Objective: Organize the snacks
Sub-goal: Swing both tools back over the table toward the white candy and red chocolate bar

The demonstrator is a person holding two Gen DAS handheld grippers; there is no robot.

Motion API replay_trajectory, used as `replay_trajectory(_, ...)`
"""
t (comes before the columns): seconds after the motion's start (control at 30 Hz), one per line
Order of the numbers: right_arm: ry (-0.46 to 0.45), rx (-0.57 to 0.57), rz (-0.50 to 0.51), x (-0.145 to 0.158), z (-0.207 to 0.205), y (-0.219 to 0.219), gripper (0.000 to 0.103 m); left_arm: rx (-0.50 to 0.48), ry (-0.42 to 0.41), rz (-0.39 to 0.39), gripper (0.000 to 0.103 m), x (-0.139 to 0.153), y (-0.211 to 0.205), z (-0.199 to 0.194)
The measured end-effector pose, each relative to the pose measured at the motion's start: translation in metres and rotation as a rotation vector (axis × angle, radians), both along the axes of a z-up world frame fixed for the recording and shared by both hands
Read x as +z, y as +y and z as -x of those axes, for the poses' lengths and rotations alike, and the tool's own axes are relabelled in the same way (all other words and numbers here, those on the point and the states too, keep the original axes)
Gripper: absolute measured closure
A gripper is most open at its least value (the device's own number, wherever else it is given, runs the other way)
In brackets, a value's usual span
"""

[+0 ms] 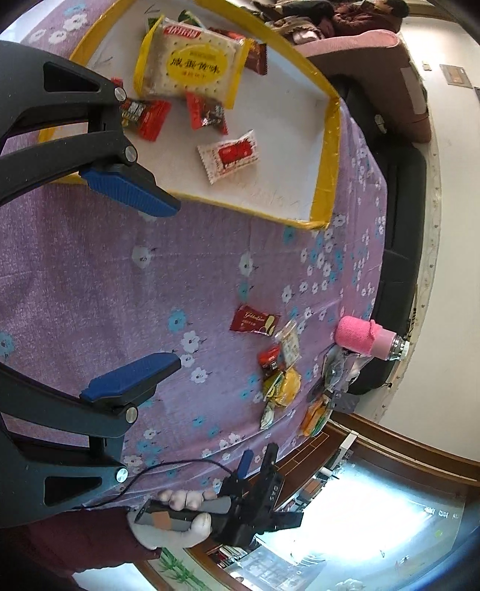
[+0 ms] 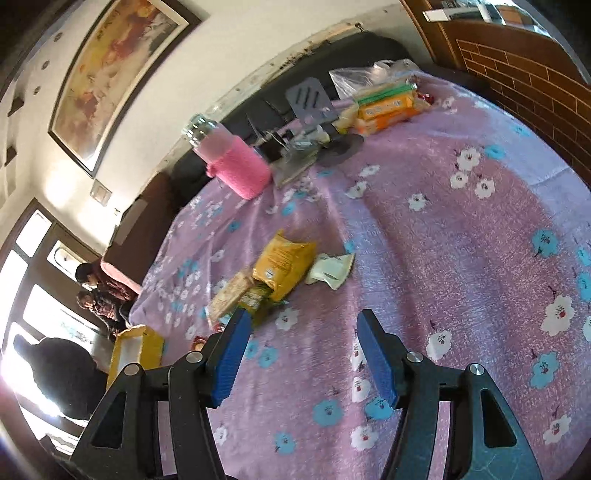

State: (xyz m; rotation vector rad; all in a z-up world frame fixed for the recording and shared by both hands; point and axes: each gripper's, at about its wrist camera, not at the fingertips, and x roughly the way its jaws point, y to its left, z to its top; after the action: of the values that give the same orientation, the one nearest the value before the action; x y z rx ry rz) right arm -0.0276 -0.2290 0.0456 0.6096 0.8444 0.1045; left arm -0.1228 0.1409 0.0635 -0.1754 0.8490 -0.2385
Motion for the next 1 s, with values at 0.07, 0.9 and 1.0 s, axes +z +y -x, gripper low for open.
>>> replay_trajectory(0.07,0.015,0.014,-0.001,-0.005,-0.007,0.006,0.04,-0.007,0.007,0.005,0.027,-0.002,-0.002,-0.002)
replay_trajectory(0.9,0.093,0.074,0.356,-0.031,-0.073,0.031,0.07,-0.051,0.062,0.053,0.027,-0.015,-0.006,-0.017)
replay_trajectory(1.0,0.086,0.068,0.377,-0.031,-0.067,0.035,0.071,-0.06,0.05,0.02,0.027,-0.009,-0.013,-0.019)
